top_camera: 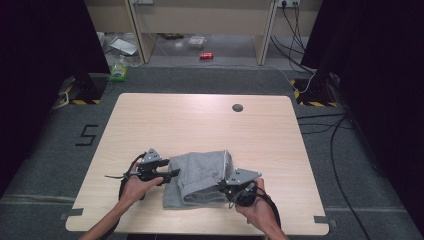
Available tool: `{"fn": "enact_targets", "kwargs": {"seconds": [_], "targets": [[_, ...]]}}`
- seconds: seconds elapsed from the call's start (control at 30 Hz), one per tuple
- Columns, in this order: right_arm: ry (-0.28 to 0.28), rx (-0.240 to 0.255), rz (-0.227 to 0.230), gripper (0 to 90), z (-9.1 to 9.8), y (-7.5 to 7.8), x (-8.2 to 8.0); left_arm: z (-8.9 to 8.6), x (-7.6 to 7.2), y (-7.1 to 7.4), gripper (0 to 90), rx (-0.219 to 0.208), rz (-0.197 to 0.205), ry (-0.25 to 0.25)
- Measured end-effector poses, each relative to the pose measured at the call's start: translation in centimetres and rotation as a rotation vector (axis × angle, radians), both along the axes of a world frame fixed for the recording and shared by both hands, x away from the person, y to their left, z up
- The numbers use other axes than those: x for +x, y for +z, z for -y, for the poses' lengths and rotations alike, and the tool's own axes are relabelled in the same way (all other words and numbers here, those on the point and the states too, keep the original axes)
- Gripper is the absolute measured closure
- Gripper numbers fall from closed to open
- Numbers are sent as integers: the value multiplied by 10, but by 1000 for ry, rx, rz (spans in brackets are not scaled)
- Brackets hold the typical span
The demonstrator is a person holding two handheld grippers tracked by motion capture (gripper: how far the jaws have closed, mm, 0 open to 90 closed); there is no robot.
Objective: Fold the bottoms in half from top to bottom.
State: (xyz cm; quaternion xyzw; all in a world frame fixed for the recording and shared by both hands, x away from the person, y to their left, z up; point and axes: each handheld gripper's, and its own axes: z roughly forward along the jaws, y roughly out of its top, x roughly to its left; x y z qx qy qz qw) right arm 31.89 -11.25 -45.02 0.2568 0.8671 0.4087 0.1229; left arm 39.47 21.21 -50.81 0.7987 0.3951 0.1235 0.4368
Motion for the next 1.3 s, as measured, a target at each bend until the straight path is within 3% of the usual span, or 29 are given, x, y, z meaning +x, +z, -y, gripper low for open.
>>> {"fn": "enact_targets", "kwargs": {"seconds": [0.07,0.13,0.17,0.27,0.33,0.43,0.57,0.7,0.77,0.9,0.97,1.03,1.2,1.27,1.3], "targets": [[-5,-9,26,873,6,9,-7,5,3,-4,361,47,-3,-16],[-15,-34,35,875,14,8,-14,6,4,-9,359,89,-6,-27],[-22,-44,26,875,17,1,-16,5,5,-10,357,75,-6,-29],[-24,-57,-59,869,19,-33,-18,2,6,-7,377,115,-2,-29],[-12,-63,-87,821,12,-47,-19,-1,4,-3,388,126,16,-14],[-18,-57,-83,690,11,-42,-21,-3,-7,7,369,93,30,-27],[-100,3,-62,516,19,-34,-23,4,-28,26,341,14,61,-76],[-108,-24,-43,434,8,-42,-25,15,-39,35,330,11,79,-124],[-102,-48,-38,471,3,-45,-23,19,-38,36,329,4,72,-129],[-76,-75,-32,695,0,-46,-16,25,-28,29,331,12,40,-139],[-46,-88,-30,805,1,-43,-17,28,-24,22,330,19,3,-156],[-26,-83,-23,872,5,-33,-16,29,-25,17,329,32,-5,-161],[-39,-91,38,880,20,-2,-12,31,-27,16,327,40,-19,-177],[-21,-81,13,874,20,0,-10,32,-28,18,328,86,0,-183],[-9,-79,-9,856,19,-4,-10,32,-29,17,330,131,10,-190]]}}
